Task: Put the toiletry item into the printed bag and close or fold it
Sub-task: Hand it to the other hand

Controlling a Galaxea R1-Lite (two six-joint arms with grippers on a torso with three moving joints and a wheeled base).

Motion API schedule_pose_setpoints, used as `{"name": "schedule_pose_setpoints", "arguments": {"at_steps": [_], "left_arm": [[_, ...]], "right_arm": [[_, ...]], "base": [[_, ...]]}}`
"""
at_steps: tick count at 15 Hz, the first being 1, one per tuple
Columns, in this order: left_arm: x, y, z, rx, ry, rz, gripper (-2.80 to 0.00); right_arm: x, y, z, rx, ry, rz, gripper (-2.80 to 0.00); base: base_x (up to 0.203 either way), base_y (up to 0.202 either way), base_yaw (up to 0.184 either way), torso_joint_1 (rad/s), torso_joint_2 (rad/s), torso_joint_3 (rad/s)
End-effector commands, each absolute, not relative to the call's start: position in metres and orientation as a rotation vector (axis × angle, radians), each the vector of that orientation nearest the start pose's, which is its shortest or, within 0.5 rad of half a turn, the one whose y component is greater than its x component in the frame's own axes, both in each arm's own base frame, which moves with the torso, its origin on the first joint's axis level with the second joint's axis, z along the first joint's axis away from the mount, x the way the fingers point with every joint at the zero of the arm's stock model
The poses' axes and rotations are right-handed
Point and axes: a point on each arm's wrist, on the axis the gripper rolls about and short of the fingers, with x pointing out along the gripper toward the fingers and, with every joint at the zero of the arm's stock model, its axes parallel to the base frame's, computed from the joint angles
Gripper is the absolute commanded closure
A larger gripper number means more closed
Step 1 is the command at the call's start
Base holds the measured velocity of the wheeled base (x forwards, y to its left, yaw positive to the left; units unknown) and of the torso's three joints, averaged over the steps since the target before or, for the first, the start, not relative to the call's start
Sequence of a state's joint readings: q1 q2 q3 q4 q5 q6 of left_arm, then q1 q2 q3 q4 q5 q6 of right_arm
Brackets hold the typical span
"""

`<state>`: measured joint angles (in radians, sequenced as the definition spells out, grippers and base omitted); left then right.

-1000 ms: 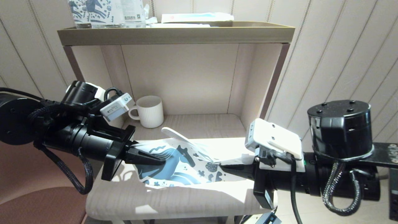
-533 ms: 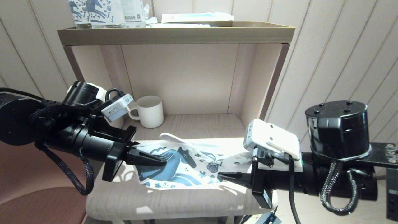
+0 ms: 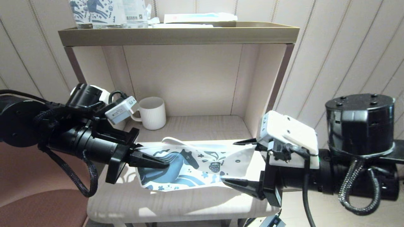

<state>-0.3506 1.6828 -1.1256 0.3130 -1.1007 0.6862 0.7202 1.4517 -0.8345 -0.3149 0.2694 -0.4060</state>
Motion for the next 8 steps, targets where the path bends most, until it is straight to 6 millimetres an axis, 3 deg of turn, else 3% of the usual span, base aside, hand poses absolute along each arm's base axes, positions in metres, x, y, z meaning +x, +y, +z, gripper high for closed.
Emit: {"name": "schedule_pose_setpoints", "arguments": {"at_steps": [1, 3, 8], "left_arm": [[0.252, -0.112, 0.209, 0.201, 0.327, -1.568, 0.0], [0.242, -0.104, 0.221, 0.212, 0.274, -1.564, 0.0], [0.243, -0.1, 0.218, 0.2, 0.275, -1.561, 0.0]], "right_arm": [[0.175, 0.161, 0.24, -0.429, 0.055, 1.026, -2.8], [0.175, 0.161, 0.241, -0.429, 0.052, 1.024, -2.8], [0.179, 0.159, 0.244, -0.426, 0.046, 1.006, -2.8]], "base": [[0.0, 0.0, 0.0, 0.0, 0.0, 0.0], [0.0, 0.0, 0.0, 0.0, 0.0, 0.0], [0.0, 0.0, 0.0, 0.0, 0.0, 0.0]]}}
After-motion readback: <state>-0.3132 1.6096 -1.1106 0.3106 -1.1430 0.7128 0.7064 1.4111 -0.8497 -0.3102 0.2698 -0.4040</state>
